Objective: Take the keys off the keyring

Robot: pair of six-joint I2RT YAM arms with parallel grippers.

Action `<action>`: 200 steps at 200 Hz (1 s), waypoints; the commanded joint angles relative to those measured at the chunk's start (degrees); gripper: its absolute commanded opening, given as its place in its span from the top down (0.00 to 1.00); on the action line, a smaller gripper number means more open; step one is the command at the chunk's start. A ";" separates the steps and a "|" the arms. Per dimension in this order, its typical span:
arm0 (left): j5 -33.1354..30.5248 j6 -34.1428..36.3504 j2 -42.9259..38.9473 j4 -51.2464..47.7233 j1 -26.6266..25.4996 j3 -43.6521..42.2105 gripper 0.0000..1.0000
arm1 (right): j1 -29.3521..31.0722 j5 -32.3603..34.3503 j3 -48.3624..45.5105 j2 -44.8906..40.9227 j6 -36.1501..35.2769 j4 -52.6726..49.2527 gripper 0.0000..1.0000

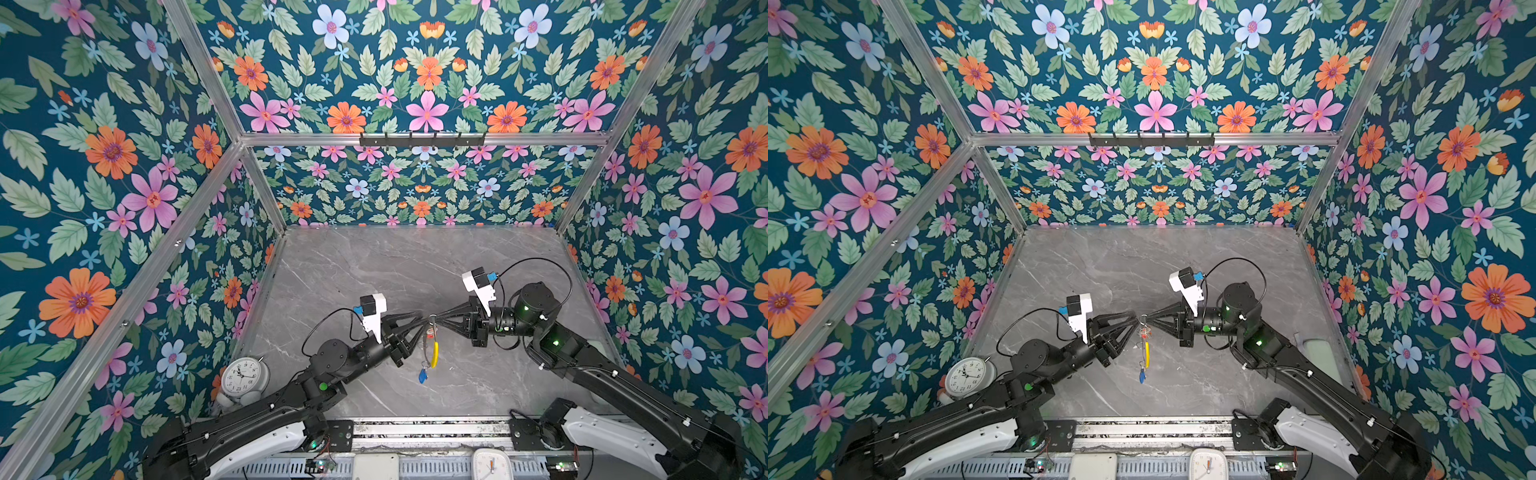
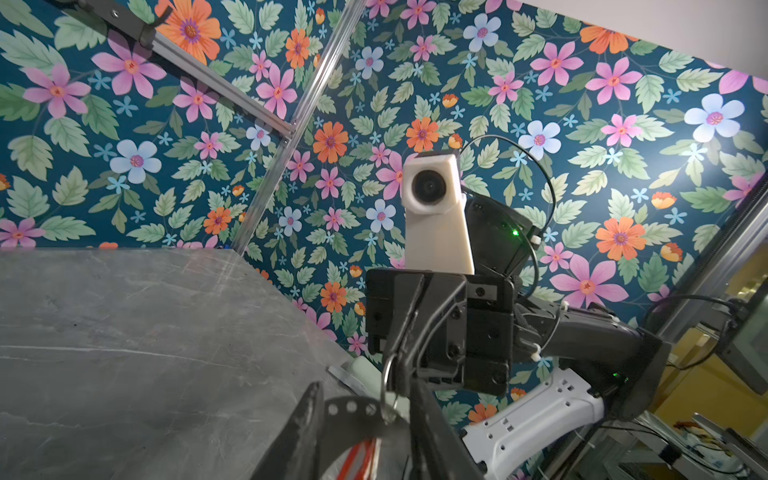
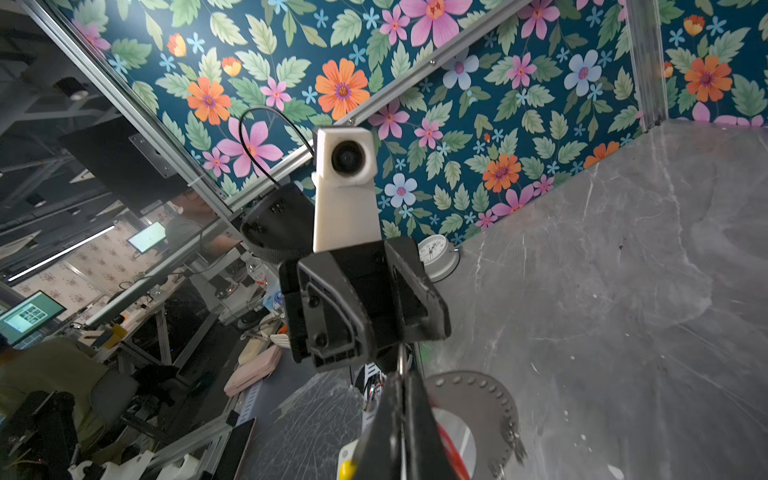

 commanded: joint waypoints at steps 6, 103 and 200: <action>5.72 0.36 -0.11 -10.77 0.10 3.62 0.60 | -0.16 -1.76 3.03 -0.29 -8.04 -14.11 1.00; 9.80 2.50 1.43 -28.13 0.30 12.26 0.68 | -0.08 -5.54 9.70 0.35 -16.70 -28.56 1.00; 16.55 2.60 3.68 -31.12 0.55 15.52 0.83 | -0.06 -6.08 12.20 1.41 -18.84 -31.04 1.00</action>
